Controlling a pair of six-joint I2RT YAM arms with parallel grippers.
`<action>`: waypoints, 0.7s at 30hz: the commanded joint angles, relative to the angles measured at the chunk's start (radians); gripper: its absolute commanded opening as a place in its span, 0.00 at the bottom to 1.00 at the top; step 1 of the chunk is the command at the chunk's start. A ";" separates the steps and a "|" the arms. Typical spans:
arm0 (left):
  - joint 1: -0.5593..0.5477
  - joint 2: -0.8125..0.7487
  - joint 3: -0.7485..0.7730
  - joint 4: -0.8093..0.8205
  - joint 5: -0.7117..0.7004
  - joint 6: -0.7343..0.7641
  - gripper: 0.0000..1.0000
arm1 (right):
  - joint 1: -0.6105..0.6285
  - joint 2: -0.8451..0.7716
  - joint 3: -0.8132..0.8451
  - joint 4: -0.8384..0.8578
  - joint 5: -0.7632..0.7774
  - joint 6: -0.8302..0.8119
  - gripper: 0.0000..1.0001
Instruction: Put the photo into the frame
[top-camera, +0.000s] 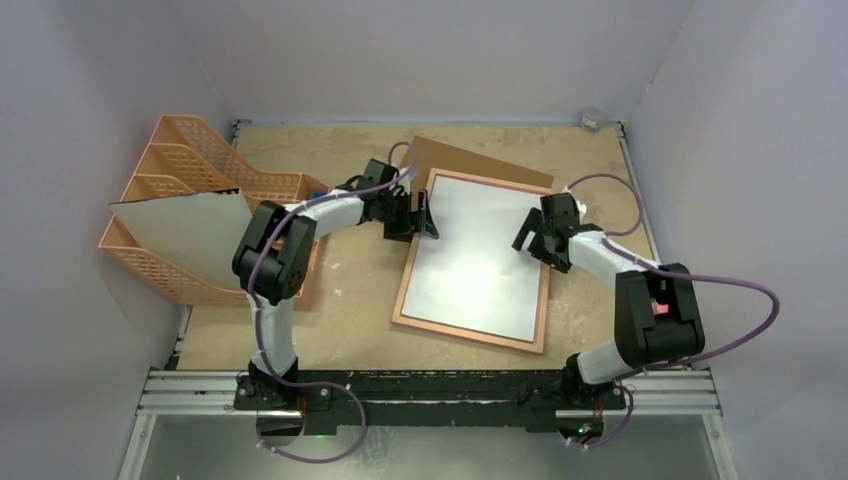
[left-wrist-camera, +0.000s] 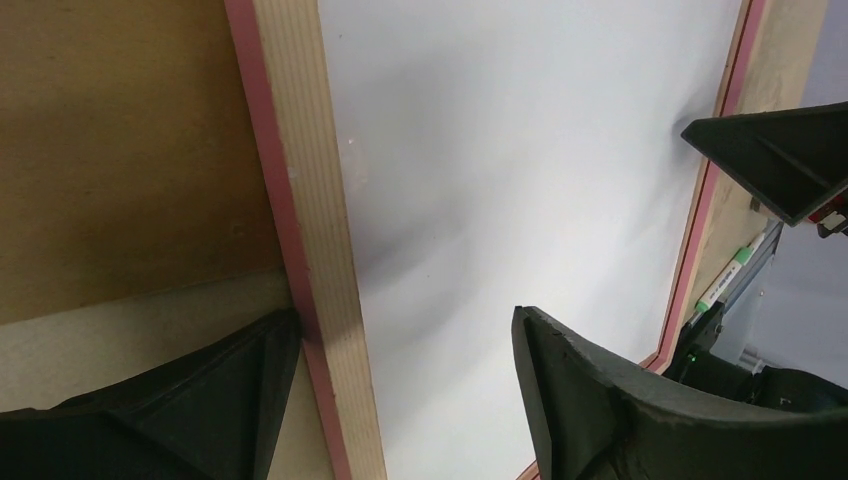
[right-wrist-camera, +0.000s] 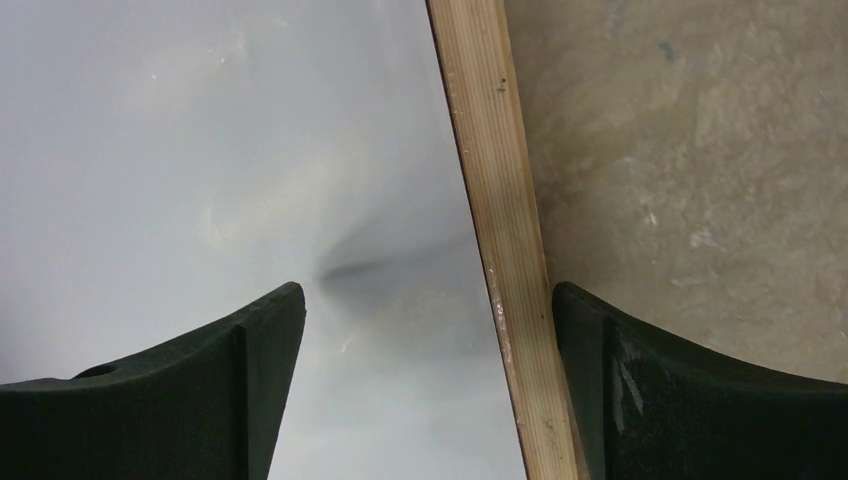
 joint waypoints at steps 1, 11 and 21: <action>-0.068 0.028 0.034 0.087 0.121 -0.046 0.79 | 0.009 -0.068 -0.033 -0.014 0.032 0.127 0.93; -0.150 0.054 0.047 0.043 0.026 -0.039 0.79 | 0.000 -0.088 -0.028 -0.122 0.213 0.229 0.93; -0.098 -0.049 0.119 -0.099 -0.303 0.033 0.84 | -0.001 -0.057 0.122 -0.139 0.339 0.195 0.99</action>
